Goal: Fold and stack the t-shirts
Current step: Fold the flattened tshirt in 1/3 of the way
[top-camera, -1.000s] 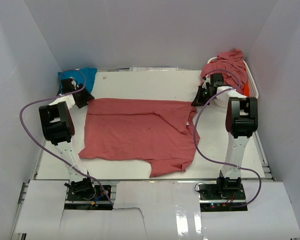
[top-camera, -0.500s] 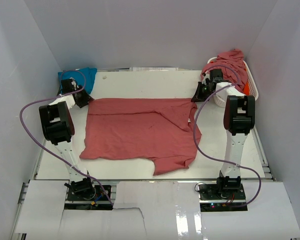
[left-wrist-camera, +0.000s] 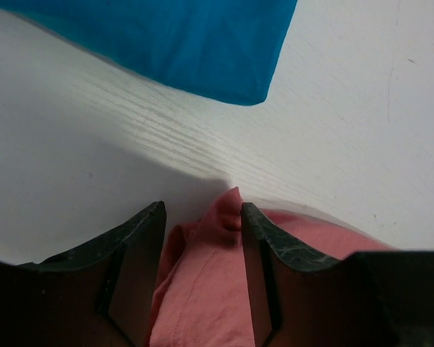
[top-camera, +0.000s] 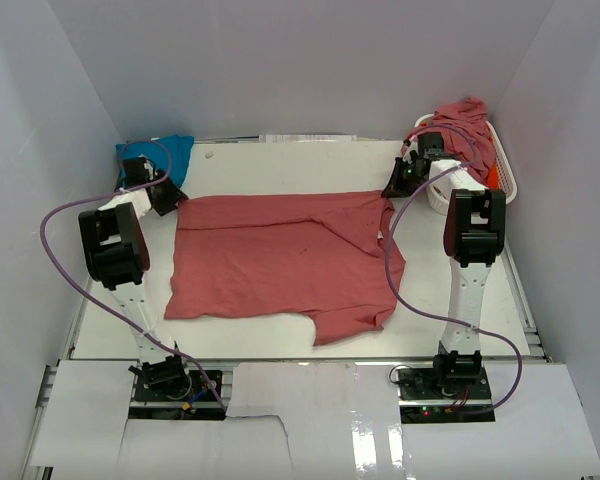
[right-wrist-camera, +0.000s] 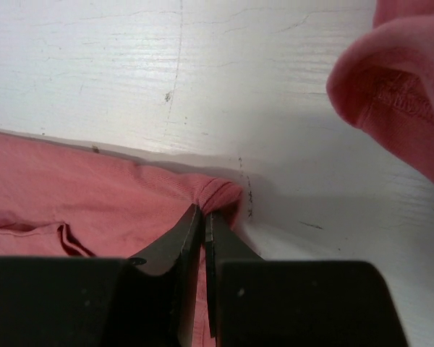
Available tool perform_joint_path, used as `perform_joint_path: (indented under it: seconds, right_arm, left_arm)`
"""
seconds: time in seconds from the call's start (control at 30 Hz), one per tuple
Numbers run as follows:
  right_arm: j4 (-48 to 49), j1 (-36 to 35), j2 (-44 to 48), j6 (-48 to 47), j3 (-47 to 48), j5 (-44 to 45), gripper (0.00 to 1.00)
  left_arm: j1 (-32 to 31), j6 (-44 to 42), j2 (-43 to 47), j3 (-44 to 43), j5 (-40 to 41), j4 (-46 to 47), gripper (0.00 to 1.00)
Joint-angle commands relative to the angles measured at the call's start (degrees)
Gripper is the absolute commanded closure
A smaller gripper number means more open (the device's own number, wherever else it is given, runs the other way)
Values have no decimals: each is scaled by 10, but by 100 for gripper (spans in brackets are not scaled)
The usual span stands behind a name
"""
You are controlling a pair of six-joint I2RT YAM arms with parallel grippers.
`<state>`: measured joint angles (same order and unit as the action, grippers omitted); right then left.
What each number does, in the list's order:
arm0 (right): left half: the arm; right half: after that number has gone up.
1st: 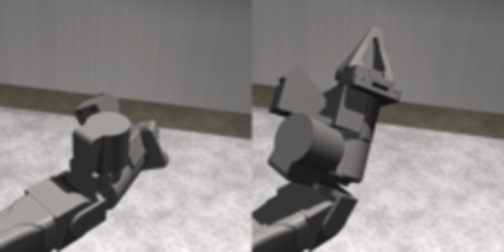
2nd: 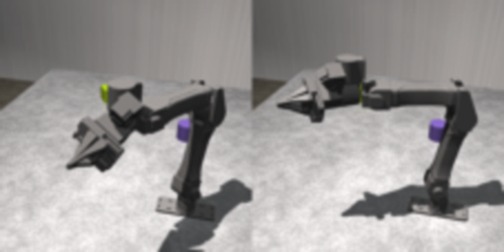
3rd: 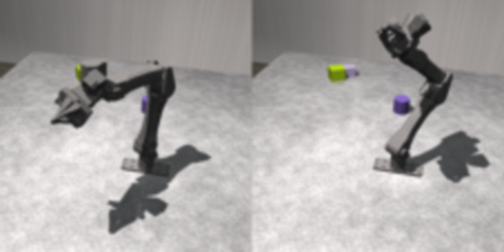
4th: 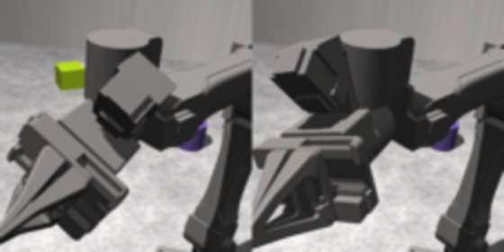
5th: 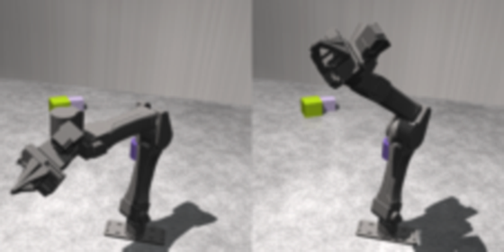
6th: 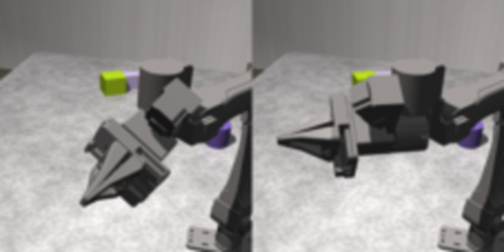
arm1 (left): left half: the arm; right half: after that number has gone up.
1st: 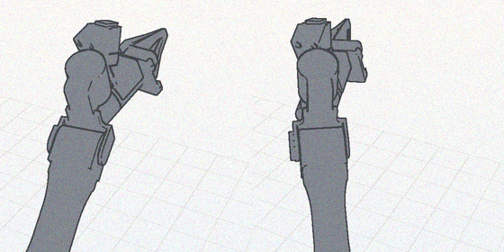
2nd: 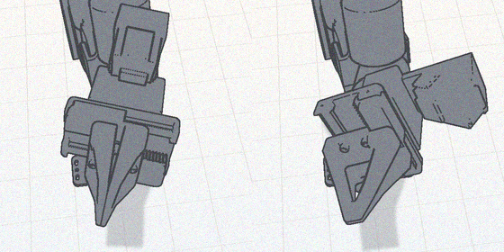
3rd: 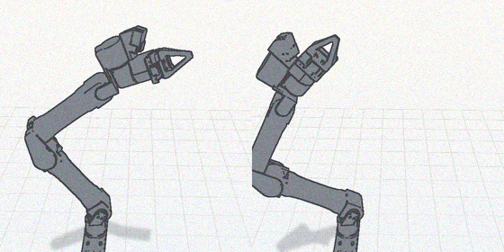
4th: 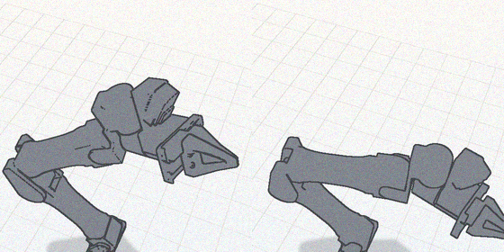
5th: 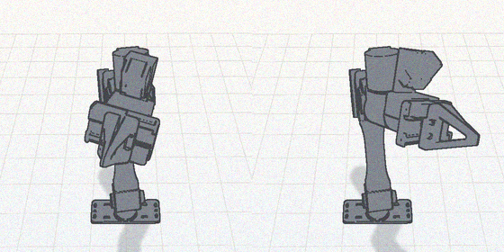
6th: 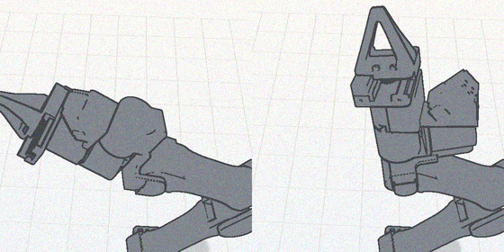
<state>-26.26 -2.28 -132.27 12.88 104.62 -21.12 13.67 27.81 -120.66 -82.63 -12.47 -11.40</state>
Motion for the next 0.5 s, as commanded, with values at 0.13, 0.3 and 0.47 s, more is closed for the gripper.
perform_joint_path:
  seconds: [0.13,0.3,0.47]
  right_arm:
    - [6,1,-14,-1,50,10,66]
    - [10,2,30,-12,28,60,46]
    - [5,0,122,-31,-4,108,41]
  left_arm:
    - [9,9,10,-8,64,-21,39]
    - [15,28,87,2,111,-28,31]
    - [15,30,197,13,127,-27,25]
